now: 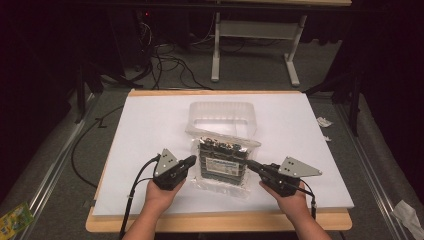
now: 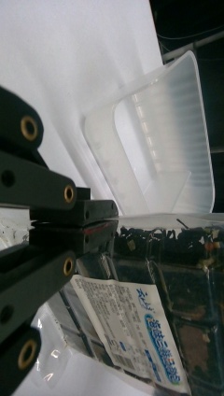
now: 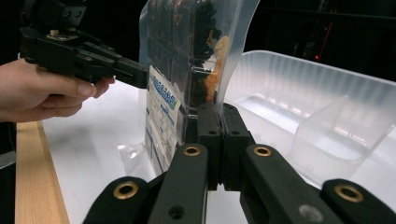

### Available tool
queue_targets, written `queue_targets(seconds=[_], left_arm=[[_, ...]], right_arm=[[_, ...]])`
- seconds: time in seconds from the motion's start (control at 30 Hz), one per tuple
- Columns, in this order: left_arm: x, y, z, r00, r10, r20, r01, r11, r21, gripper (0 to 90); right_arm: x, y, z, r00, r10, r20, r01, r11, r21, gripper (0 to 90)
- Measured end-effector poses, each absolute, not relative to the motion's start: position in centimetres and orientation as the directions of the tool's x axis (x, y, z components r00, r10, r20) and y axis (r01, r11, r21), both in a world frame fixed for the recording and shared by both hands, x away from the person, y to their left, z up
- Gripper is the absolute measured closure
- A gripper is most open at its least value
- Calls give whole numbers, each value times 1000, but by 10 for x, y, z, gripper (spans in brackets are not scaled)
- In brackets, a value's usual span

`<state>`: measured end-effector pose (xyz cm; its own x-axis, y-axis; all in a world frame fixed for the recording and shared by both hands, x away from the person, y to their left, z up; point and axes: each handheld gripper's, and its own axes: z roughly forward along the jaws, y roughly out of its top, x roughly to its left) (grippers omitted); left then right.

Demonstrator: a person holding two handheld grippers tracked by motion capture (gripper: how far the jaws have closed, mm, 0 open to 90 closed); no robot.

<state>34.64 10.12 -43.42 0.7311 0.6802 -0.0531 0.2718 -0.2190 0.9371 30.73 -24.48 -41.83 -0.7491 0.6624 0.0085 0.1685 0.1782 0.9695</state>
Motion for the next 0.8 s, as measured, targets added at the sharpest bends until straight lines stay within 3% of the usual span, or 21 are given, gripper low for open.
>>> queue_targets(seconds=[0.13,0.33,0.43,0.57,0.67,0.8], left_arm=[[341,99,-434,733,680,3,231,-253,940,900],[338,98,-433,730,680,66,175,-279,944,900],[338,98,-433,730,681,61,177,-275,945,900],[336,98,-433,729,683,41,200,-270,942,900],[336,97,-433,725,688,38,205,-268,941,900],[337,98,-433,697,716,39,230,-275,933,879]], right_arm=[[308,-248,-419,-749,663,16,181,182,967,855],[315,-248,-418,-771,628,106,256,153,955,473],[321,-243,-414,-773,619,138,272,127,954,398],[331,-232,-409,-792,590,156,276,118,954,455],[335,-224,-409,-811,565,153,283,149,948,621],[334,-222,-409,-841,522,144,267,168,949,720]])
